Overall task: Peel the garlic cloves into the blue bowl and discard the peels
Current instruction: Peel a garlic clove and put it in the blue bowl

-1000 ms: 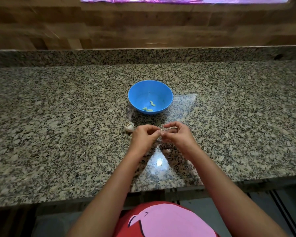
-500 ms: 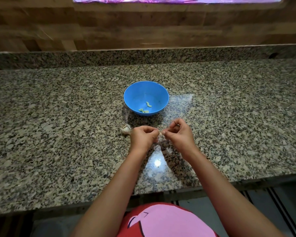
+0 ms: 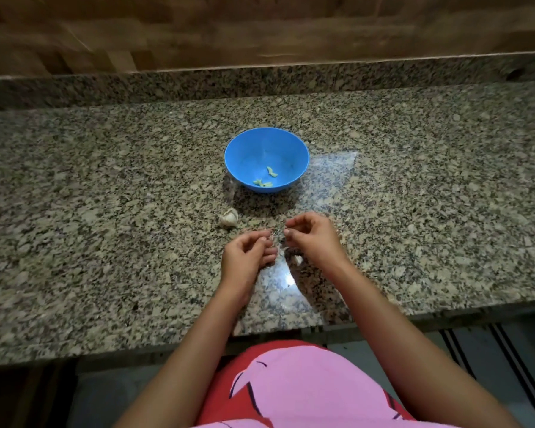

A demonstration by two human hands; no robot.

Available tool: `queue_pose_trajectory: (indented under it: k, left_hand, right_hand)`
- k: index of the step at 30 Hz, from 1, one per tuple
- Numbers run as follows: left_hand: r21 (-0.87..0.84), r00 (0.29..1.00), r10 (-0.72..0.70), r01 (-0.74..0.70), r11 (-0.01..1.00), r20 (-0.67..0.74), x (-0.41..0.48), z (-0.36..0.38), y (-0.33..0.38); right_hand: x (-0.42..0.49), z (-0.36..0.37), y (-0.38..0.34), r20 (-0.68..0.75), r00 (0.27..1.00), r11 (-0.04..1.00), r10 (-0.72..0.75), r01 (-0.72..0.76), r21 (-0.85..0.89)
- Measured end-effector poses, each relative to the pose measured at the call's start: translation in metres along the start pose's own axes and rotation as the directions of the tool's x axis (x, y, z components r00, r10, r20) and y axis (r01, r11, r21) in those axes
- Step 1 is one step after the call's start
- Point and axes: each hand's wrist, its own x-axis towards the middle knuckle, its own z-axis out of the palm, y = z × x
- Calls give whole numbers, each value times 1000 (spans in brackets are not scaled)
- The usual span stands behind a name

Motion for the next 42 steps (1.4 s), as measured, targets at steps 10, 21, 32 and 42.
queue_pose_trajectory:
  k: [10, 21, 32, 42]
  left_hand:
    - [63, 998, 49, -50, 997, 30, 21, -5, 20]
    - [292, 952, 227, -161, 943, -205, 24, -30, 24]
    - [556, 996, 91, -75, 828, -1, 52, -44, 30]
    - [158, 981, -14, -17, 987, 195, 39, -46, 43]
  right_hand:
    - [4, 7, -5, 14, 999, 999, 49, -49, 14]
    - [8, 20, -21, 69, 997, 999, 40, -41, 15]
    - [17, 48, -36, 152, 986, 992, 66, -81, 99]
    - [12, 44, -36, 201, 980, 983, 7, -43, 179]
